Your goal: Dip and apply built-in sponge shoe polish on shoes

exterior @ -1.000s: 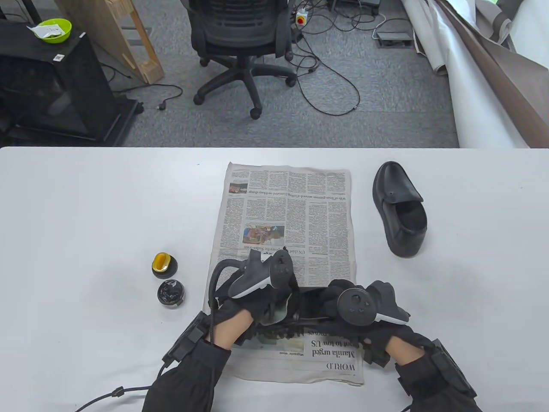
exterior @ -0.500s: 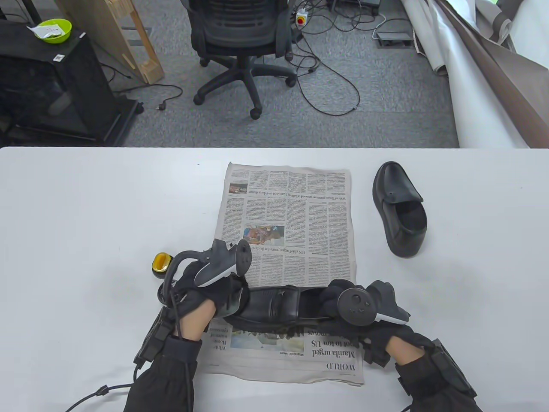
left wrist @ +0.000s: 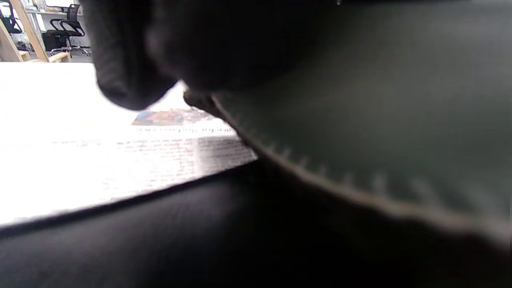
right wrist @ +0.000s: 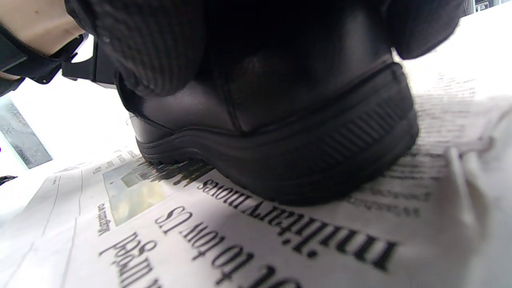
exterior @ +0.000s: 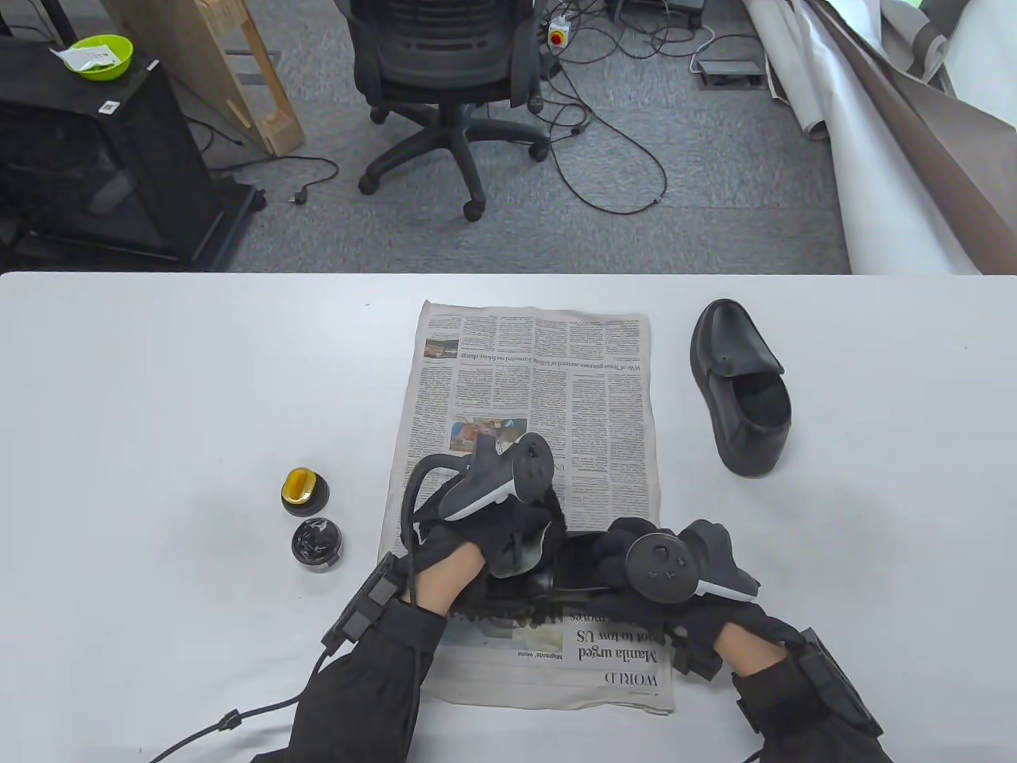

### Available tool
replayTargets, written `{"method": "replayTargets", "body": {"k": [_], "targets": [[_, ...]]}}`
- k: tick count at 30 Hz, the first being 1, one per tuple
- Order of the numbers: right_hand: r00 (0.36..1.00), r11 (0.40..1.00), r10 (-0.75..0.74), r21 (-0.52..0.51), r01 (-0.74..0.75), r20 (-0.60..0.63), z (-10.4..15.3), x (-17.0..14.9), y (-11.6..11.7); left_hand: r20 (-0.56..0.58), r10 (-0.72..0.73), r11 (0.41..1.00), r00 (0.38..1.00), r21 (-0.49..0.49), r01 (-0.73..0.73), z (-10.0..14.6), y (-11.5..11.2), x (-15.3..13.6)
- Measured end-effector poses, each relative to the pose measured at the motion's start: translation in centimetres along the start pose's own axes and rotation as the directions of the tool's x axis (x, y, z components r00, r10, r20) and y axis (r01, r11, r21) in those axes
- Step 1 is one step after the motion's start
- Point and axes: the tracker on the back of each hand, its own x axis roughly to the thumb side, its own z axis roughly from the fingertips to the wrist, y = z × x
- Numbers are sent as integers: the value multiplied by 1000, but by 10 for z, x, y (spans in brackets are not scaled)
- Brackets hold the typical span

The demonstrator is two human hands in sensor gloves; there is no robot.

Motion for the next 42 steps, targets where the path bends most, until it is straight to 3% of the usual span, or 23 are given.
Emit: {"method": "replayTargets", "body": {"k": [15, 19, 22, 26, 32, 42], "targets": [[1000, 1000, 3, 1, -3, -3, 0, 0, 0, -171, -203, 977, 964, -94, 189, -1, -10, -64], [1000, 1000, 3, 0, -3, -3, 0, 0, 0, -135, -191, 981, 972, -4, 192, 1, 1, -56], [1000, 1000, 2, 0, -2, -2, 0, 0, 0, -55, -19, 999, 998, 37, 21, -1, 9, -40], [1000, 1000, 0, 0, 0, -2, 0, 0, 0, 60, 107, 994, 992, -24, -106, -9, 3, -9], [1000, 1000, 4, 2, -4, 1, 0, 0, 0, 39, -12, 1000, 999, -27, 13, -10, -2, -8], [1000, 1000, 15, 1, -15, -3, 0, 1, 0, -97, -175, 984, 980, -58, 170, 2, -10, -56]]}}
